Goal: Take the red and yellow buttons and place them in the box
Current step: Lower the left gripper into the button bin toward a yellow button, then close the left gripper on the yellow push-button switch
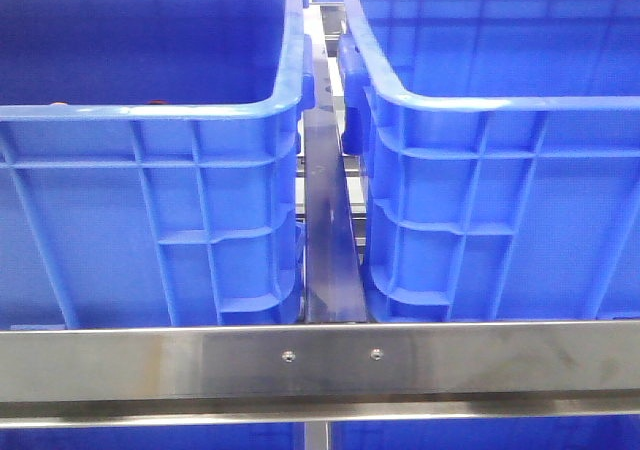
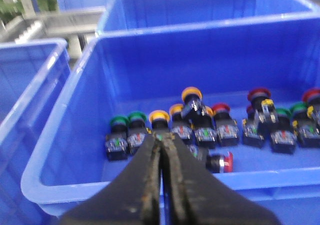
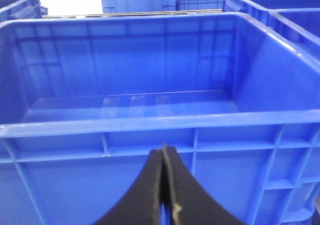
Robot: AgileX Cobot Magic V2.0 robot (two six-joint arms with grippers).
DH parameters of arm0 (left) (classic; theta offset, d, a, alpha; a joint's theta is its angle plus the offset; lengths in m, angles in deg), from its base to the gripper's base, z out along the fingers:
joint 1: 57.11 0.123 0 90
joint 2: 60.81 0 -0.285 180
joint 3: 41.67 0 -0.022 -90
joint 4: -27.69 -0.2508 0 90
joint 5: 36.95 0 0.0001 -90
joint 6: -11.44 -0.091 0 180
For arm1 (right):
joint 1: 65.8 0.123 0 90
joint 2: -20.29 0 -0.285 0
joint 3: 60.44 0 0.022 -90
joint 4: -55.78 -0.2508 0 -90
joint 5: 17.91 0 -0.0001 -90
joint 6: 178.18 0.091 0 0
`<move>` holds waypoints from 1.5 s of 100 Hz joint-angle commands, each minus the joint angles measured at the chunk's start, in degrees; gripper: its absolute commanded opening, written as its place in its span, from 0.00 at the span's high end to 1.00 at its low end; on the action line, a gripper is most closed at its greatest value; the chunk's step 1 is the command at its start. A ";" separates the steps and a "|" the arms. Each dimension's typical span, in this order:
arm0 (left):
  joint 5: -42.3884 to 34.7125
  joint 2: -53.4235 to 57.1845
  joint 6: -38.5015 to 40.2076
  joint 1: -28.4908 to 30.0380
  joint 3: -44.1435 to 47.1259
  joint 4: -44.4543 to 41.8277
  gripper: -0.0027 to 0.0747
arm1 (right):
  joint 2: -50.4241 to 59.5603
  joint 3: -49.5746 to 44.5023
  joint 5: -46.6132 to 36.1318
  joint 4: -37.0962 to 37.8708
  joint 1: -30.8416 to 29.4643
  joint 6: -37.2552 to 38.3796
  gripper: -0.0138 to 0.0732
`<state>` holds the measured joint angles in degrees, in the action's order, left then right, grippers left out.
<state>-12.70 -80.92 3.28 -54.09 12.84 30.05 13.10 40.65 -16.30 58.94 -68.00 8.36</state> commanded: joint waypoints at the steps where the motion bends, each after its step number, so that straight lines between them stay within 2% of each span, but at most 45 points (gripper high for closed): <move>1: 0.31 -4.94 0.55 0.17 -5.45 0.13 0.99 | 1.37 0.99 -4.49 0.64 -0.37 -0.11 0.92; 21: 5.71 -15.98 0.55 0.17 -12.62 0.13 0.99 | 1.37 0.99 -4.49 0.64 -0.37 -0.11 0.92; 31: 8.64 -21.64 0.55 0.17 -16.61 0.13 0.91 | 1.37 0.99 -4.49 0.64 -0.37 -0.11 0.92; 38: 11.10 -25.85 0.55 0.17 -19.43 0.13 0.78 | 1.37 0.99 -4.49 0.64 -0.37 -0.11 0.92; 55: 12.89 -35.49 0.55 -1.46 -26.00 0.24 0.33 | 1.37 0.99 -4.49 0.64 -0.37 -0.11 0.92; 64: 13.88 -40.90 -0.56 -3.12 -30.20 0.24 0.21 | 1.37 0.99 -4.49 0.64 -0.37 -0.11 0.92; 76: 16.02 -48.70 -0.56 -5.35 -36.38 0.38 0.20 | 1.37 0.99 -4.49 0.64 -0.37 -0.11 0.92; 90: 22.86 -58.26 -0.56 -7.34 -44.50 1.05 0.20 | 1.37 0.99 -4.49 0.64 -0.37 -0.11 0.92; 110: 30.40 -71.35 -0.34 -7.60 -55.54 4.26 0.21 | 1.37 0.99 -4.49 0.64 -0.37 -0.11 0.92; 128: 33.91 -80.32 0.90 -7.60 -63.48 1.67 0.21 | 1.37 0.99 -4.49 0.64 -0.37 -0.11 0.92; 150: 34.20 -88.12 2.27 -7.60 -69.60 -0.89 0.21 | 1.37 0.99 -4.49 0.64 -0.37 -0.11 0.92</move>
<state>22.62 -169.33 4.52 -61.36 -53.31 29.20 13.10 40.65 -16.30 58.94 -68.00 8.36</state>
